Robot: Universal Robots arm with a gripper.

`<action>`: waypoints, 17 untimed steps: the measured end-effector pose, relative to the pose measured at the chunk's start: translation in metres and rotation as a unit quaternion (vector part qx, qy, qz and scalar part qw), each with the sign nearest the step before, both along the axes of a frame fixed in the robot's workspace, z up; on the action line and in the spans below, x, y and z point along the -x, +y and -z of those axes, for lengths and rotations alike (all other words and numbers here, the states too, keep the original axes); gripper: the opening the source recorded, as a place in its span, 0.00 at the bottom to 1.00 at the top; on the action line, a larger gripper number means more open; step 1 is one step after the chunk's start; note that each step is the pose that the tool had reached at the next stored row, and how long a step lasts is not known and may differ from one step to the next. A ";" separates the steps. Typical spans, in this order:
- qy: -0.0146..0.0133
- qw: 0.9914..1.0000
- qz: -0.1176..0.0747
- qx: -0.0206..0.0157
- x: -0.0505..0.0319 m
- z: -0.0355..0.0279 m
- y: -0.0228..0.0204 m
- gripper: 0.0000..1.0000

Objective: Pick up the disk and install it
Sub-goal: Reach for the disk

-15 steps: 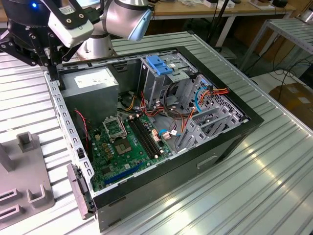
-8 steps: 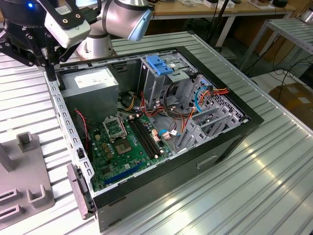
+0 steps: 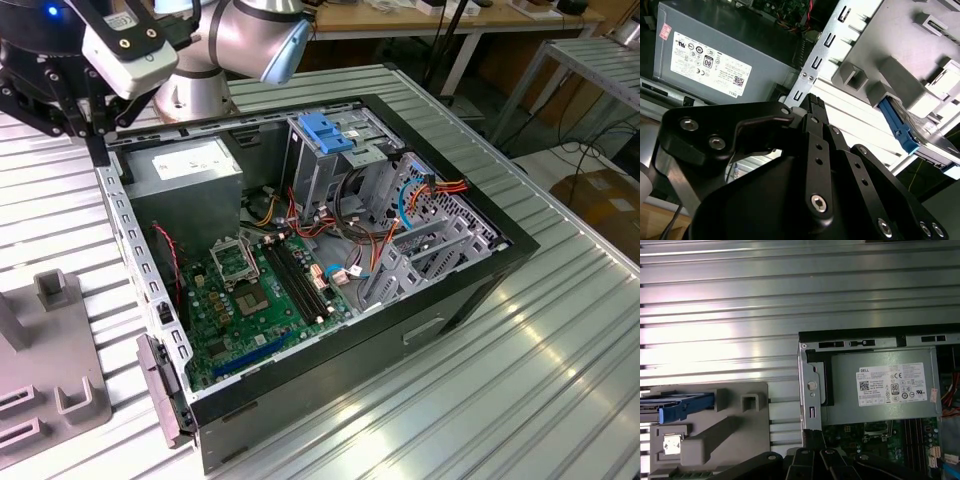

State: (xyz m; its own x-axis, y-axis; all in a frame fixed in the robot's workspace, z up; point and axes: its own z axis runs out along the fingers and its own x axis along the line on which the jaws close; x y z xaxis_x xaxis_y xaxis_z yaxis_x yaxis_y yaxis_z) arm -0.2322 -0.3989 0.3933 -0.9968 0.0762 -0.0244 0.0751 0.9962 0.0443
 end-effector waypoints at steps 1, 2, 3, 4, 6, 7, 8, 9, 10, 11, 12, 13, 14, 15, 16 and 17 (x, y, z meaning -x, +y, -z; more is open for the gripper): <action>0.000 1.000 0.000 0.000 0.0011 0.0000 0.0000 0.10; 0.000 1.000 0.000 0.000 0.0017 0.0000 0.0000 0.10; 0.000 1.000 0.000 0.000 0.0022 0.0000 0.0000 0.10; 0.000 1.000 0.000 0.000 0.0030 0.0000 0.0000 0.10; 0.000 1.000 0.000 0.000 0.0046 0.0000 0.0000 0.10; 0.000 1.000 0.000 0.000 0.0054 0.0000 0.0000 0.10; 0.000 1.000 0.000 0.000 0.0061 0.0000 0.0000 0.10; 0.000 1.000 0.000 0.000 0.0066 0.0000 0.0000 0.10; 0.000 1.000 0.000 0.000 0.0071 0.0000 0.0000 0.10; 0.000 1.000 0.000 0.000 0.0076 0.0000 0.0000 0.10; 0.000 1.000 0.000 0.000 0.0081 0.0000 0.0000 0.10; 0.000 1.000 0.000 0.000 0.0086 0.0000 0.0000 0.10; 0.000 1.000 0.000 0.000 0.0094 0.0000 0.0000 0.10; 0.000 1.000 0.000 0.000 0.0098 0.0000 0.0000 0.10; 0.000 1.000 0.000 0.000 0.0106 0.0000 0.0000 0.10; 0.000 1.000 0.000 0.000 0.0110 0.0000 0.0000 0.10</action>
